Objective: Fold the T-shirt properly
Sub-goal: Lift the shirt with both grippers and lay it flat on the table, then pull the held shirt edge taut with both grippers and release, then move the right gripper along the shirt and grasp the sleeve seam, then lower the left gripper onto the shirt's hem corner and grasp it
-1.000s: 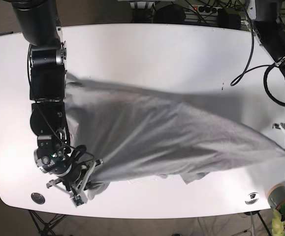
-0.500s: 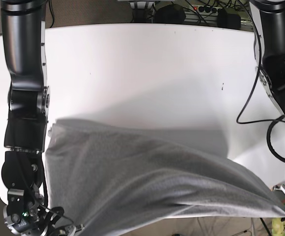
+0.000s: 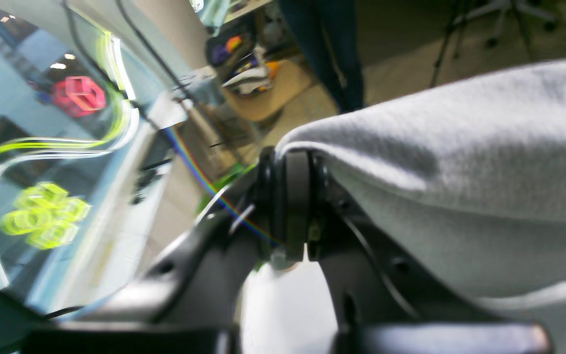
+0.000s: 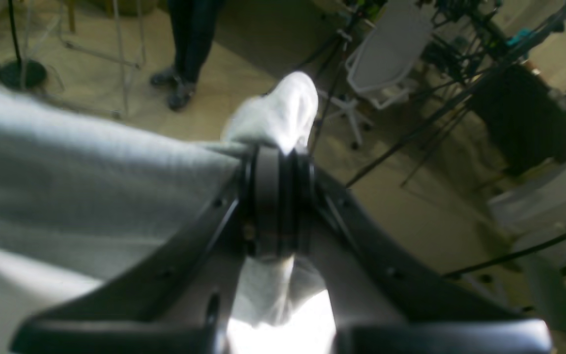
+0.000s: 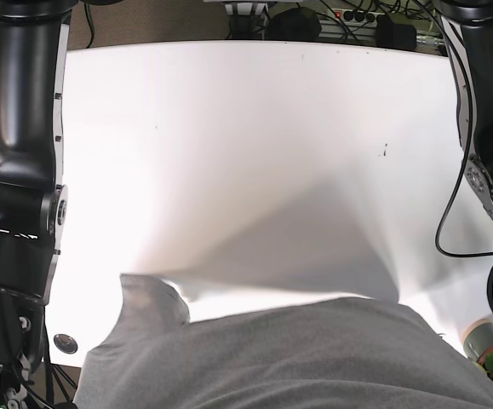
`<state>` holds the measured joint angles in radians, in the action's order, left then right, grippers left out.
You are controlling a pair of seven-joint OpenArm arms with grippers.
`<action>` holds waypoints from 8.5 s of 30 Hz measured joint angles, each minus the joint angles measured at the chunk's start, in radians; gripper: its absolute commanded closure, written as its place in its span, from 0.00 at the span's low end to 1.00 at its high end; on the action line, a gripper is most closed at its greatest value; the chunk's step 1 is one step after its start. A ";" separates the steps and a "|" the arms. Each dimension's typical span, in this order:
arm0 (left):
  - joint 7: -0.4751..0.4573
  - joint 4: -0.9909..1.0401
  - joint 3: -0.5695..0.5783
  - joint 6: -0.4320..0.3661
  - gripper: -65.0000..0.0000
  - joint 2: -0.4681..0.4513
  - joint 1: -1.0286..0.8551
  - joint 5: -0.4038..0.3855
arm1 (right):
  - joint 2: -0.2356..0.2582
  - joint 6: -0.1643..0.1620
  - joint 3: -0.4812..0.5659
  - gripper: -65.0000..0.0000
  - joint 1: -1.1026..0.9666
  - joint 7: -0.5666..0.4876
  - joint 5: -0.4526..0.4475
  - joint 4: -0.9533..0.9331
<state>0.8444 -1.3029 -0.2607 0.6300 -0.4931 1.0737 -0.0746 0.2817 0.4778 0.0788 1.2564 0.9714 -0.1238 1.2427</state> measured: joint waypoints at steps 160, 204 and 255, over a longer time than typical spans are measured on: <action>0.047 -0.348 -0.501 0.074 0.29 0.174 -1.003 0.006 | -0.140 0.032 -0.527 0.28 -0.932 -0.375 0.010 -0.219; -0.306 0.236 -0.286 -0.022 0.28 0.055 -0.741 0.014 | -0.158 0.024 -0.531 0.93 -1.121 -0.395 -0.013 -0.040; -0.726 0.903 0.061 -0.162 0.28 0.058 -0.505 -0.012 | -0.188 0.028 -0.531 0.96 -1.096 -0.367 -0.015 -0.044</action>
<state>0.1181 -0.4000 -0.2001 0.4683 -0.4351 0.5682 -0.0864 0.0937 0.5056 -0.4519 0.1608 0.6041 -0.1387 1.1988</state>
